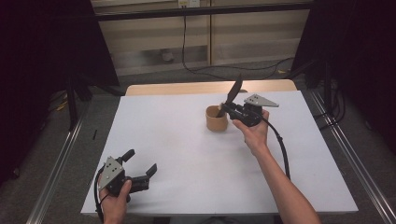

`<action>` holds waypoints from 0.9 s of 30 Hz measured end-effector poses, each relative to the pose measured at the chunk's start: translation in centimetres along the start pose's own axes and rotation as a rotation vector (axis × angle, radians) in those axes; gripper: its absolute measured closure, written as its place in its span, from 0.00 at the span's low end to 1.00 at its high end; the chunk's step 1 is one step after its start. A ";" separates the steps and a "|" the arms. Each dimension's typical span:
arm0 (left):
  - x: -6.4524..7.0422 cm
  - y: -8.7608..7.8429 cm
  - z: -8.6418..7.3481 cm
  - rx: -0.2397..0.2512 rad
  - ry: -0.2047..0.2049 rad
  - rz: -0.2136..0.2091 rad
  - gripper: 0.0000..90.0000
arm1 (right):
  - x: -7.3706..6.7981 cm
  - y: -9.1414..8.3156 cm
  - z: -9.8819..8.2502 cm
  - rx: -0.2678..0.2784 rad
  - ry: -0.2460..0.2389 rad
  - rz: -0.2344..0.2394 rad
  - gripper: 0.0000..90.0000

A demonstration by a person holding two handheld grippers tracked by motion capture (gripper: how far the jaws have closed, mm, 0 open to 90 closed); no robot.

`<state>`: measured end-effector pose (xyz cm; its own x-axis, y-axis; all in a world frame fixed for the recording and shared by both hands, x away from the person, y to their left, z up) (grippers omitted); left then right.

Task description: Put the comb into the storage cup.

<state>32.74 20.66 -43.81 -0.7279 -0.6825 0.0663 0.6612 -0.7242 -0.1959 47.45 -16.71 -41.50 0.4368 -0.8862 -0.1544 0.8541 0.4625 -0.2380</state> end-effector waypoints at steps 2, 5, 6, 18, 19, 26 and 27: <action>0.0 0.0 0.0 0.002 -0.002 0.000 0.03 | -0.1 0.1 -0.1 -0.004 -0.002 0.001 0.81; 0.0 0.0 0.0 0.002 -0.004 -0.002 0.03 | -0.1 0.3 -0.5 -0.019 -0.011 -0.007 0.81; 0.0 0.0 0.0 0.004 -0.005 -0.002 0.03 | -0.1 0.4 -0.6 -0.024 -0.014 -0.007 0.81; 0.0 0.1 -0.1 -0.007 -0.003 -0.008 0.03 | -0.3 1.0 -1.2 -0.025 -0.028 -0.012 0.81; 0.0 0.2 -0.1 -0.006 -0.006 -0.007 0.03 | -0.3 1.0 -1.3 -0.023 -0.025 -0.011 0.81; -0.2 0.0 -0.1 -0.002 -0.007 0.001 0.03 | -0.1 1.3 -2.1 -0.033 -0.018 -0.029 0.81; -0.2 0.0 -0.1 -0.006 -0.005 0.001 0.03 | 0.0 1.3 -2.2 -0.034 -0.020 -0.026 0.81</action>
<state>32.85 20.81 -43.91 -0.7264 -0.6836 0.0708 0.6608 -0.7230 -0.2014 47.93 -16.02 -43.88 0.4204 -0.8982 -0.1285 0.8553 0.4395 -0.2744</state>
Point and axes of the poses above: each handheld gripper's, and its own axes: y roughly forward along the jaws, z roughly out of its top, x roughly to its right, the point moved 4 cm from there along y, roughly forward along the jaws, and after that the axes turned 8 degrees about -z, right-handed, at the moved point
